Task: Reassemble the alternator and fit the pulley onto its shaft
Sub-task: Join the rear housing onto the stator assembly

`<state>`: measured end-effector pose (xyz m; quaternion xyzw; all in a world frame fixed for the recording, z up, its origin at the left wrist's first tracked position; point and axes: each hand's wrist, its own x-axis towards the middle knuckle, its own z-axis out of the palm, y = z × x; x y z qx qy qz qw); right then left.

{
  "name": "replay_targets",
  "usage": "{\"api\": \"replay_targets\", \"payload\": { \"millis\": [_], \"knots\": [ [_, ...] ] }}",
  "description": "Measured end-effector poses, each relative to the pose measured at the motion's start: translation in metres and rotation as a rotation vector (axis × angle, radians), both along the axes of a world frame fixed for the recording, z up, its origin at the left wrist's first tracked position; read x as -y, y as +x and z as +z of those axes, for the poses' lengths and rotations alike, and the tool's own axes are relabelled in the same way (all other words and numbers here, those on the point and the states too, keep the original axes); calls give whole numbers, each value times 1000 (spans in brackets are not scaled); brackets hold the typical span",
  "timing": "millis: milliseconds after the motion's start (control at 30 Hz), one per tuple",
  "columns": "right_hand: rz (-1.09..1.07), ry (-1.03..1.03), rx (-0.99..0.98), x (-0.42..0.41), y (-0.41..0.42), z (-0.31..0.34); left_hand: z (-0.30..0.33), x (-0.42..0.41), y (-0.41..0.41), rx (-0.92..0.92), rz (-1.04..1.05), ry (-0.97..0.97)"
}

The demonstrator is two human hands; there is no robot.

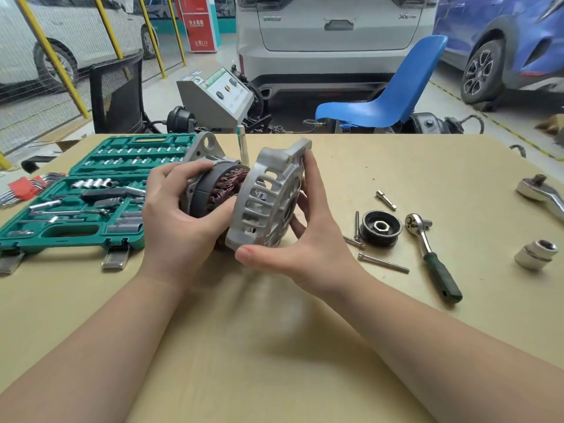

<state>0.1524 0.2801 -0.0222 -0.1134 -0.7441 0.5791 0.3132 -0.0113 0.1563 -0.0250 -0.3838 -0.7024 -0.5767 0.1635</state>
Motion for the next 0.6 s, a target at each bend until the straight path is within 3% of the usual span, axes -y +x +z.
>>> {"api": "replay_targets", "payload": {
  "millis": [333, 600],
  "knots": [
    [-135, 229, 16, 1, 7, -6, 1, -3, 5, 5, -3, -15],
    [-80, 377, 33, -1, -5, -9, -3, -2, -6, 20, 1, 29]
  ]
}}
